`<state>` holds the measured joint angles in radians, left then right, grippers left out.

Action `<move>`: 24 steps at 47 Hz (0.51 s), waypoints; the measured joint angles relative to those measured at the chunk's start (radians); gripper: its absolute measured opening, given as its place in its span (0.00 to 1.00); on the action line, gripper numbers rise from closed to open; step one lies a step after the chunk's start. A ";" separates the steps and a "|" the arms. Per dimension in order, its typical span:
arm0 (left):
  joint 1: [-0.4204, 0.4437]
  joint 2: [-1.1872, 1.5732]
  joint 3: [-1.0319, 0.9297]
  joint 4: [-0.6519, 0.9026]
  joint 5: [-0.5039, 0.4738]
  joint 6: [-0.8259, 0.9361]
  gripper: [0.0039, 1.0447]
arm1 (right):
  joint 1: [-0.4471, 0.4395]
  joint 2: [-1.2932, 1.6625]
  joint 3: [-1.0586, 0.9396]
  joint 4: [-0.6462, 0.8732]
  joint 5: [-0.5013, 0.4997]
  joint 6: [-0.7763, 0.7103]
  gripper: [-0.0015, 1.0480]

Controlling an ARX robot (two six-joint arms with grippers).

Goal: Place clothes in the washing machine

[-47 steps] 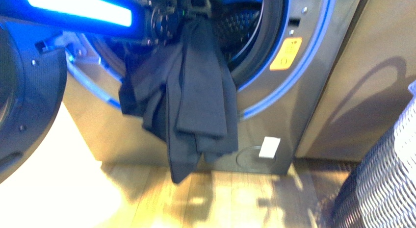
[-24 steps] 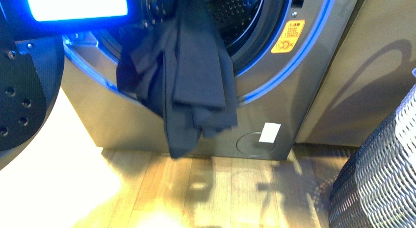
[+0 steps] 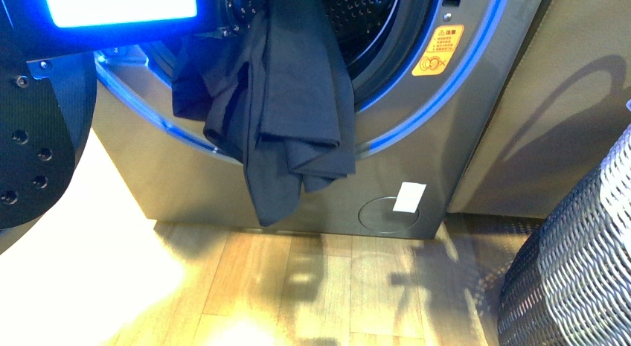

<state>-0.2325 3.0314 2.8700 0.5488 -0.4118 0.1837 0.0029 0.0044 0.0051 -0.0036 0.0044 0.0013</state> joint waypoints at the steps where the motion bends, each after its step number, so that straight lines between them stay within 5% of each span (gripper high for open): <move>1: 0.000 0.000 0.000 0.009 -0.003 0.002 0.06 | 0.000 0.000 0.000 0.000 0.000 0.000 0.02; 24: -0.005 0.002 0.002 0.045 0.002 -0.031 0.06 | 0.000 0.000 0.000 0.000 0.000 0.000 0.02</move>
<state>-0.2375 3.0329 2.8723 0.5934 -0.4103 0.1524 0.0029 0.0044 0.0051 -0.0036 0.0044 0.0013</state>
